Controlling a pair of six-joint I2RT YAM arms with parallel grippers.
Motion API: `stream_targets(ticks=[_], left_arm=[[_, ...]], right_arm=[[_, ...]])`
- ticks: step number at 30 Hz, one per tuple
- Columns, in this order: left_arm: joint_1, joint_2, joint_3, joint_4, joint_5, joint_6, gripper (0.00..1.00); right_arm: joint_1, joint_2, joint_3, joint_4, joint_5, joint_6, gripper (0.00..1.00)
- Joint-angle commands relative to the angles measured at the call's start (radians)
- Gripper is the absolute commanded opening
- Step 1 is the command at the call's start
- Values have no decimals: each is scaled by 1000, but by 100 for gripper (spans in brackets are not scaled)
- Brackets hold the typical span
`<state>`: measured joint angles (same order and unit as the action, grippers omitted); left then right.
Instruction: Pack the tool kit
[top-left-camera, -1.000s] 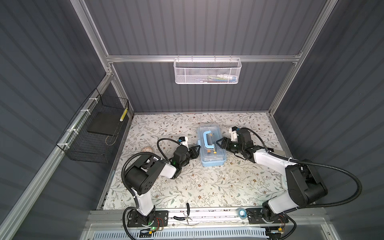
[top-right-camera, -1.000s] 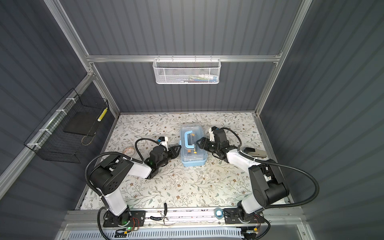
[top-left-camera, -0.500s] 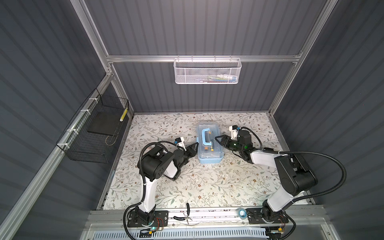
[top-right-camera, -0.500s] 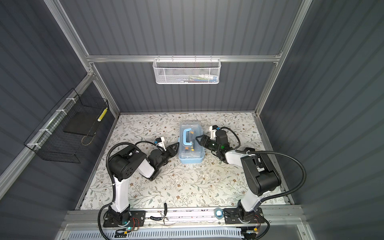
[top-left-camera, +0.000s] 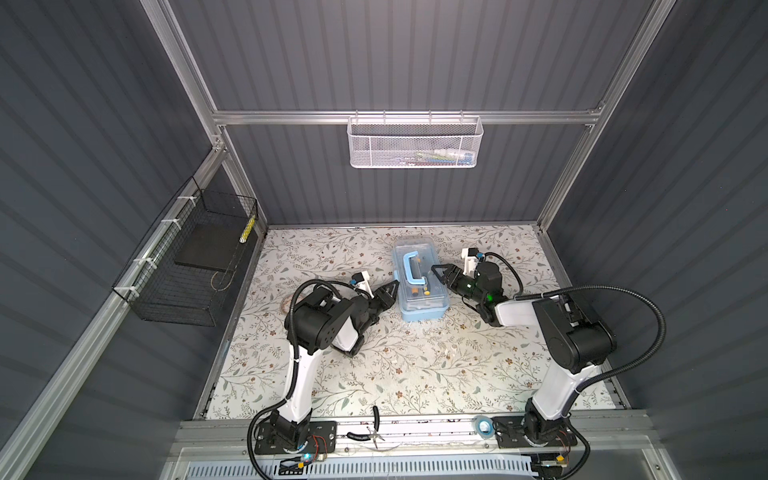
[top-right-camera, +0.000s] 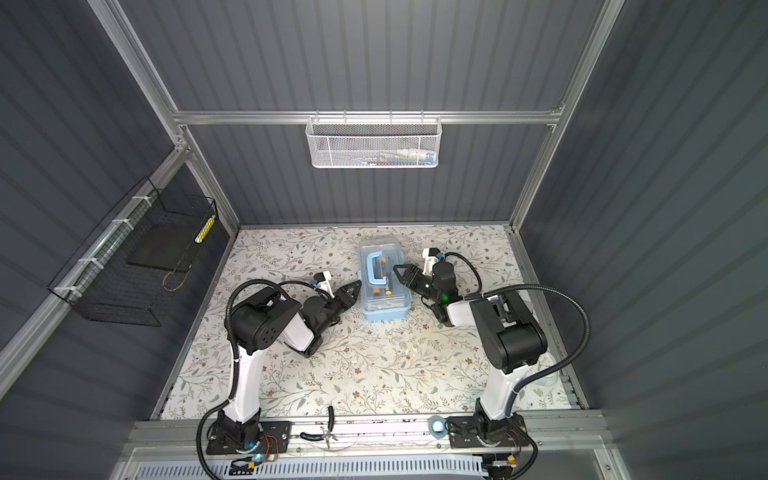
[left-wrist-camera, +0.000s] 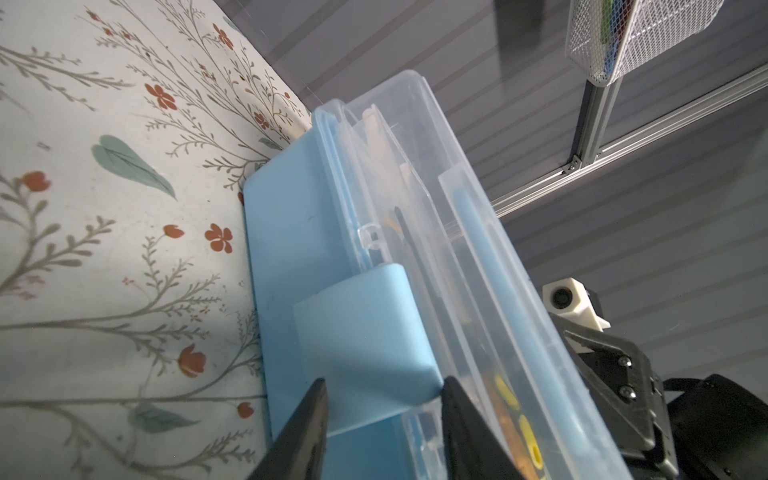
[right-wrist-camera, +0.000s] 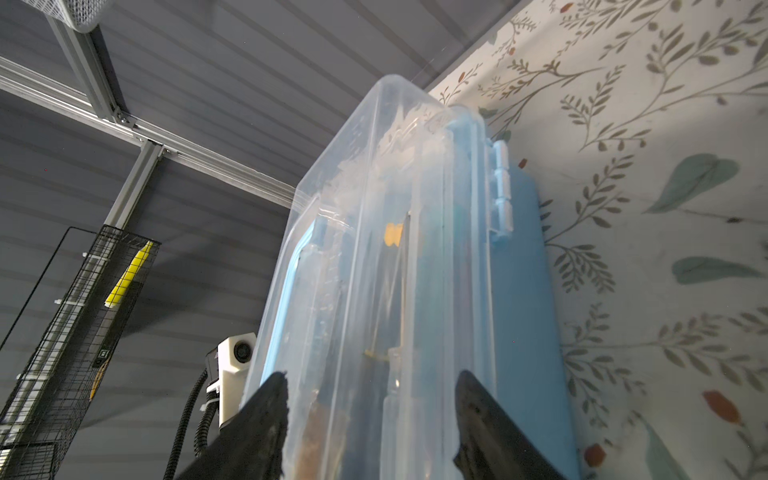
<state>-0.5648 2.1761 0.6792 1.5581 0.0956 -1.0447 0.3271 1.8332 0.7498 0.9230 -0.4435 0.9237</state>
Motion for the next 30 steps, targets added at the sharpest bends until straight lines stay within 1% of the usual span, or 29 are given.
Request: stream_targets(ticks=[1,8,11,16,23,27,30], left_arm=[[-98,28,76,-29,336,-26,47],[-102,25,124,-29,378,-93,56],[-112,18,148,-29,398,-101,57],[-132,27,169,-29,414,-104,57],[-127,33,73,-29,326,-87,58],[-127,26,46,-29,298,-80,62],[-127,8,28,-29,285,-67,63]], right_arm=[[204,78,-54,88,-352,155,63],[260,184,-179,454,-294,361,63],[273,236,-203,556,-280,413,62],[266,222,-226,557,-272,398,62],[196,204,-287,557,-274,382,63],[163,176,-301,557,-280,383,64],[141,147,-293,525,-291,381,64]])
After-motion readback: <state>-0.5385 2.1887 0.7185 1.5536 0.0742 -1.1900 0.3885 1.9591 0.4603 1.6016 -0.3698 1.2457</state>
